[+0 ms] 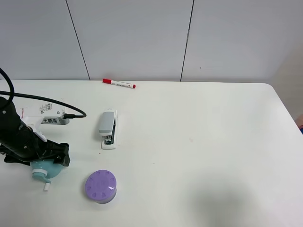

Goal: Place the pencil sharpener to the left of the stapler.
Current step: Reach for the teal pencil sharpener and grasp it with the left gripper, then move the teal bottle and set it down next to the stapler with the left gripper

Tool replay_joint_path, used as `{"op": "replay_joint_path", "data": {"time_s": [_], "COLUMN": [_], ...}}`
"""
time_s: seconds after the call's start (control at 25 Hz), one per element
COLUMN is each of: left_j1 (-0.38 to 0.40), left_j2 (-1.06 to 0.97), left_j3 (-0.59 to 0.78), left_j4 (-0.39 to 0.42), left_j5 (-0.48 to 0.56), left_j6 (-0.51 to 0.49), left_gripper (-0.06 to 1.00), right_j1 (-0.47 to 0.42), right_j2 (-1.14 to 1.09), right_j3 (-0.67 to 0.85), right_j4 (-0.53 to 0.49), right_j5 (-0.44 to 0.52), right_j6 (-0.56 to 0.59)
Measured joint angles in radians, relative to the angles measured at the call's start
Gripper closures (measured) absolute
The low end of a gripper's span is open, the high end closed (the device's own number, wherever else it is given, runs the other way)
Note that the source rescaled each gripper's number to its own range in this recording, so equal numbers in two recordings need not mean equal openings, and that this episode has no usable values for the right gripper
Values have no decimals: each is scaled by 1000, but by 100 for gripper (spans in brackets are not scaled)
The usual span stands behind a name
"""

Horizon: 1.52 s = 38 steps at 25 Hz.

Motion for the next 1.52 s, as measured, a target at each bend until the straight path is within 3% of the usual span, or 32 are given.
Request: {"op": "replay_joint_path", "data": {"time_s": [0.04,0.08,0.12,0.16,0.48,0.88,1.52], "left_j1": [0,0,0,0,0,0,-20], "left_j2": [0,0,0,0,0,-36,85], "left_j3": [0,0,0,0,-7,-223,-452], "left_j4": [0,1,2,6,22,25,8], "left_j5": [0,0,0,0,12,301,295], "left_j6": [0,0,0,0,0,0,-21], "left_gripper": [12,34,59,94,92,92,92], "right_j1": [0,0,0,0,0,0,0], "right_j2": [0,0,0,0,0,0,0], "right_j3": [0,0,0,0,0,0,0], "right_j4": [0,0,0,0,0,0,0], "right_j5": [0,0,0,0,0,0,0], "right_j6": [0,0,0,0,0,0,0]}}
